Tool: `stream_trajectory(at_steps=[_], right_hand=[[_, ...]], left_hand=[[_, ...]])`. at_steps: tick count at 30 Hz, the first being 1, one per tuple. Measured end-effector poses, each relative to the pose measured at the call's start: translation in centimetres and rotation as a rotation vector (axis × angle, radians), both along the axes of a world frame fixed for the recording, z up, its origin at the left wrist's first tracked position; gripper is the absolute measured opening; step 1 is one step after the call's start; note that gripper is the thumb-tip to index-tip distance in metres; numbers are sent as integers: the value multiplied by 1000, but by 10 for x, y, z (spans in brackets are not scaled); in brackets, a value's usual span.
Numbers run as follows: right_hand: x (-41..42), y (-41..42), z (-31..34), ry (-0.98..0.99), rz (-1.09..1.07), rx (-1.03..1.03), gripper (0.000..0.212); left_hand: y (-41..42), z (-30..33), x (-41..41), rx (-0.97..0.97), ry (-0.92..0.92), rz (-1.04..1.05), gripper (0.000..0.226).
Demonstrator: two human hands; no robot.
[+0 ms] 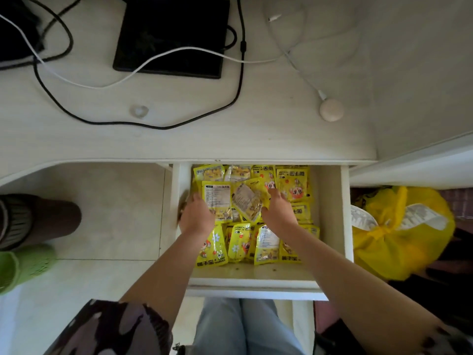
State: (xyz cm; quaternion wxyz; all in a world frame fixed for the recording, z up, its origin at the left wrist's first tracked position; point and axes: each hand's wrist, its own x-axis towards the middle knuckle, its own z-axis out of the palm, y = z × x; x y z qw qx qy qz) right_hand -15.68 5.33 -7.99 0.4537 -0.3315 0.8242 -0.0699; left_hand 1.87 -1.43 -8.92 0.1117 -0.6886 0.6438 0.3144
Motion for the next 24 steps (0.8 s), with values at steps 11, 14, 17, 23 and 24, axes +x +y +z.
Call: stream_trajectory(at_steps=[11, 14, 17, 23, 24], right_hand=[[1, 34, 38, -33, -35, -119, 36], [7, 53, 52, -47, -65, -141, 32], [17, 77, 61, -40, -114, -154, 28], [45, 131, 76, -45, -173, -158, 20], [51, 140, 77, -54, -204, -165, 19]], left_hand=[[36, 44, 14, -16, 227, 63, 34], [55, 51, 25, 5, 327, 125, 25], [75, 57, 37, 36, 441, 224, 13], [123, 74, 70, 235, 633, 342, 9], [132, 76, 76, 253, 638, 347, 10]])
